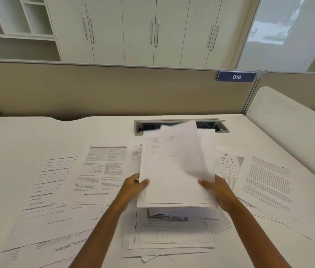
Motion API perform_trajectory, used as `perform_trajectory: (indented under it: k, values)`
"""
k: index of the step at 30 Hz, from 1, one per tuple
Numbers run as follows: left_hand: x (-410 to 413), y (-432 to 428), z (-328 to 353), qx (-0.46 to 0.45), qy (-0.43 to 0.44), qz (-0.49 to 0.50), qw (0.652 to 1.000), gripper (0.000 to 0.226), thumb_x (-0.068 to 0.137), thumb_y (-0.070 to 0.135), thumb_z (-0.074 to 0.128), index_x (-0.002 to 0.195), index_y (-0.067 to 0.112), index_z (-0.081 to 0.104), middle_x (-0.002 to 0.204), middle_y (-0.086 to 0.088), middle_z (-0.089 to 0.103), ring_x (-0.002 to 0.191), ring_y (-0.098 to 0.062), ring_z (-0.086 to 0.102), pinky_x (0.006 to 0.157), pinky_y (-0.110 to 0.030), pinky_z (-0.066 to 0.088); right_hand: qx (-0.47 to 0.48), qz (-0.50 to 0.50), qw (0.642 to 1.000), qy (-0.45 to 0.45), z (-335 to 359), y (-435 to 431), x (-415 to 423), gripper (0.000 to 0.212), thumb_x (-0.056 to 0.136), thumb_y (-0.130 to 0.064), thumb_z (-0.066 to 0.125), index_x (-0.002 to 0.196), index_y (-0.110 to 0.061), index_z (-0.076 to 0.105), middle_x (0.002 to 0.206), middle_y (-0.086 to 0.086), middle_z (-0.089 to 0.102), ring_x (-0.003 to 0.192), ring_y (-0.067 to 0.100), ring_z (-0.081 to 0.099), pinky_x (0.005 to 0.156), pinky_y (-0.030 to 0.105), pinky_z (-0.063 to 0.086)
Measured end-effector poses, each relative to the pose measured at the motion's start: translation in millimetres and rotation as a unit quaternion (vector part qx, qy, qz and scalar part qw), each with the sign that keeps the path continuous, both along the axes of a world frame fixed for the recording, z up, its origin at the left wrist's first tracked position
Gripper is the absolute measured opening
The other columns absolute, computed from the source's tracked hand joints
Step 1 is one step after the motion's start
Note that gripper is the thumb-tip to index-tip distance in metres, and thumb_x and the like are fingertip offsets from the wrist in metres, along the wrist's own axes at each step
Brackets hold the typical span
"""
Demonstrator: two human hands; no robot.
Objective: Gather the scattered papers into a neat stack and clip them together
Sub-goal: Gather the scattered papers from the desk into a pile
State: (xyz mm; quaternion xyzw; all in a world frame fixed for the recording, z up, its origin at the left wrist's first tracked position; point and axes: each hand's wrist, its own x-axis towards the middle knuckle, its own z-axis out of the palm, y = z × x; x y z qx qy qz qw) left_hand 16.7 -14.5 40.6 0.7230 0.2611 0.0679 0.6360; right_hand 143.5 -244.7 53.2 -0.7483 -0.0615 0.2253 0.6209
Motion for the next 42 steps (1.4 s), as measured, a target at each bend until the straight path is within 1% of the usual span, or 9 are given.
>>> perform_trajectory:
  k: [7, 14, 20, 26, 29, 31, 34, 39, 42]
  values:
    - [2, 25, 37, -0.185, -0.120, 0.000, 0.975, 0.024, 0.072, 0.017, 0.069, 0.095, 0.017, 0.063, 0.082, 0.001, 0.076, 0.079, -0.017, 0.071, 0.059, -0.026, 0.058, 0.063, 0.080, 0.994, -0.035, 35, 22, -2, 0.012, 0.089, -0.026, 0.055, 0.098, -0.021, 0.060, 0.092, -0.003, 0.069, 0.078, 0.009, 0.069, 0.059, 0.016, 0.055]
    - [-6, 56, 42, -0.212, -0.180, 0.203, 0.939, 0.035, 0.091, 0.009, 0.051, 0.125, 0.003, 0.049, 0.119, -0.012, 0.057, 0.093, -0.025, 0.058, 0.077, -0.035, 0.047, -0.064, -0.033, 0.977, -0.199, 9, 45, -26, 0.028, 0.096, -0.021, 0.045, 0.118, -0.008, 0.056, 0.117, 0.012, 0.063, 0.096, 0.017, 0.059, 0.087, 0.030, 0.049]
    - [-21, 74, 25, -0.269, -0.167, 0.270, 0.909, 0.041, 0.093, 0.012, 0.048, 0.133, 0.003, 0.044, 0.135, -0.015, 0.050, 0.081, -0.016, 0.056, 0.083, -0.038, 0.043, -0.371, 0.354, 0.775, -0.369, -53, 58, -65, 0.078, 0.085, -0.050, 0.050, 0.147, -0.025, 0.009, 0.158, 0.001, 0.002, 0.145, 0.020, -0.003, 0.118, 0.041, 0.004]
    - [-29, 69, 13, -0.263, -0.151, 0.276, 0.912, 0.041, 0.094, 0.009, 0.046, 0.134, 0.003, 0.042, 0.136, -0.017, 0.048, 0.090, -0.022, 0.056, 0.086, -0.037, 0.046, -0.359, 0.317, 0.727, -0.492, -62, 64, -67, 0.051, 0.095, -0.023, 0.040, 0.142, -0.009, 0.028, 0.145, 0.016, 0.039, 0.132, 0.030, 0.040, 0.108, 0.039, 0.035]
    - [-33, 71, 10, -0.249, -0.133, 0.291, 0.914, 0.041, 0.093, 0.008, 0.048, 0.133, 0.004, 0.044, 0.134, -0.017, 0.050, 0.099, -0.027, 0.050, 0.093, -0.044, 0.041, -0.328, 0.230, 0.774, -0.491, -52, 62, -59, 0.043, 0.097, -0.018, 0.039, 0.139, -0.013, 0.036, 0.117, 0.010, 0.064, 0.093, 0.019, 0.066, 0.079, 0.020, 0.052]
    - [-37, 75, 8, -0.231, -0.125, 0.303, 0.916, 0.040, 0.092, 0.008, 0.049, 0.132, 0.003, 0.045, 0.129, -0.016, 0.053, 0.095, -0.026, 0.052, 0.088, -0.042, 0.044, -0.263, 0.115, 0.849, -0.444, -37, 63, -53, 0.035, 0.096, -0.016, 0.040, 0.131, -0.012, 0.048, 0.076, -0.003, 0.064, 0.053, 0.003, 0.055, 0.049, 0.006, 0.042]
    - [-45, 82, 4, -0.199, -0.116, 0.318, 0.920, 0.038, 0.092, 0.007, 0.050, 0.129, 0.003, 0.047, 0.134, -0.016, 0.051, 0.104, -0.029, 0.051, 0.090, -0.041, 0.042, -0.148, -0.066, 0.908, -0.386, -11, 57, -38, 0.029, 0.094, -0.007, 0.044, 0.119, -0.002, 0.056, 0.065, -0.004, 0.055, 0.045, -0.003, 0.041, 0.038, 0.007, 0.037]
    - [-49, 81, -10, -0.171, -0.090, 0.288, 0.938, 0.038, 0.092, 0.006, 0.049, 0.129, 0.003, 0.046, 0.133, -0.018, 0.051, 0.105, -0.031, 0.052, 0.085, -0.039, 0.041, -0.041, -0.143, 0.879, -0.453, 39, 49, -32, 0.036, 0.090, -0.026, 0.050, 0.118, -0.006, 0.057, 0.099, 0.000, 0.066, 0.074, -0.001, 0.060, 0.055, -0.002, 0.043]
    - [-44, 66, -14, -0.161, -0.070, 0.243, 0.954, 0.037, 0.092, 0.006, 0.049, 0.129, 0.001, 0.045, 0.131, -0.021, 0.052, 0.111, -0.037, 0.052, 0.085, -0.040, 0.042, -0.047, -0.073, 0.788, -0.609, 53, 56, -47, 0.030, 0.087, -0.002, 0.053, 0.116, 0.003, 0.058, 0.110, 0.016, 0.068, 0.098, 0.013, 0.063, 0.082, 0.014, 0.050]
